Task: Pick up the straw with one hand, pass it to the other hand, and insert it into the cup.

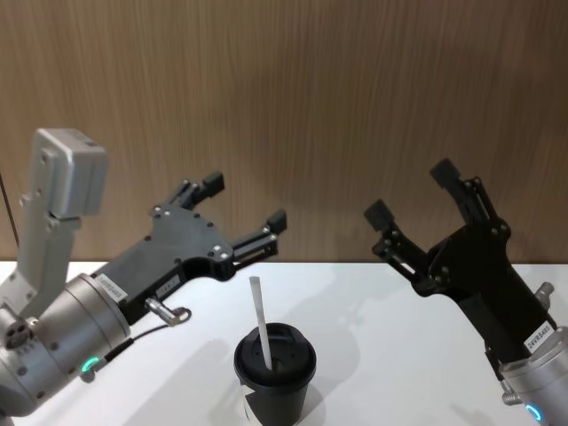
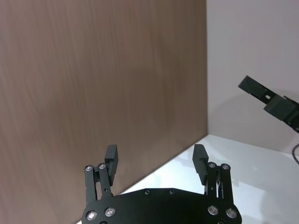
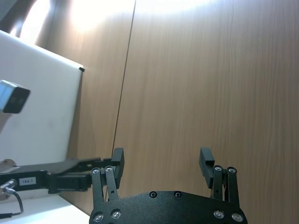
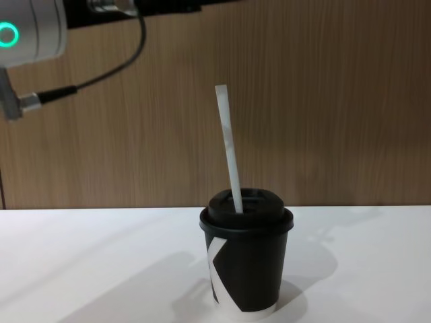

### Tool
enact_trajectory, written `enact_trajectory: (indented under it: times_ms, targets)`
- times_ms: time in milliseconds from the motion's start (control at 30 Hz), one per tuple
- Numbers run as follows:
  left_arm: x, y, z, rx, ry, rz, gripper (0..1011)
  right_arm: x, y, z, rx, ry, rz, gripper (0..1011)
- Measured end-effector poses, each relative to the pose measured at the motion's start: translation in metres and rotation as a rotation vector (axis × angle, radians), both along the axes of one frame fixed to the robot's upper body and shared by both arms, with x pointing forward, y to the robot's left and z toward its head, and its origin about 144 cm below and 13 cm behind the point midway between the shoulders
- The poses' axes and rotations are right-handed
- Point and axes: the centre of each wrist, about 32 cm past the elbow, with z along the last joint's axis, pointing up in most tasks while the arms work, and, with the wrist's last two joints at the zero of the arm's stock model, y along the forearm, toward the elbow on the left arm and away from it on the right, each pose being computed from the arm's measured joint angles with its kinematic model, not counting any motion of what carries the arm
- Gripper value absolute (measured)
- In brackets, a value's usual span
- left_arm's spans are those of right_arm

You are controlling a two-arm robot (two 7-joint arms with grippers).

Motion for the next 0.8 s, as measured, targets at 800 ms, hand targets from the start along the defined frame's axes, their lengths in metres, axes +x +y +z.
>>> enact_trajectory:
  times_ms: [800]
  targets:
    - [-0.027, 0.008, -0.003, 0.004, -0.090, 0.170, 1003, -0.007, 0.010, 0.012, 0.002, 0.183, -0.138, 1001]
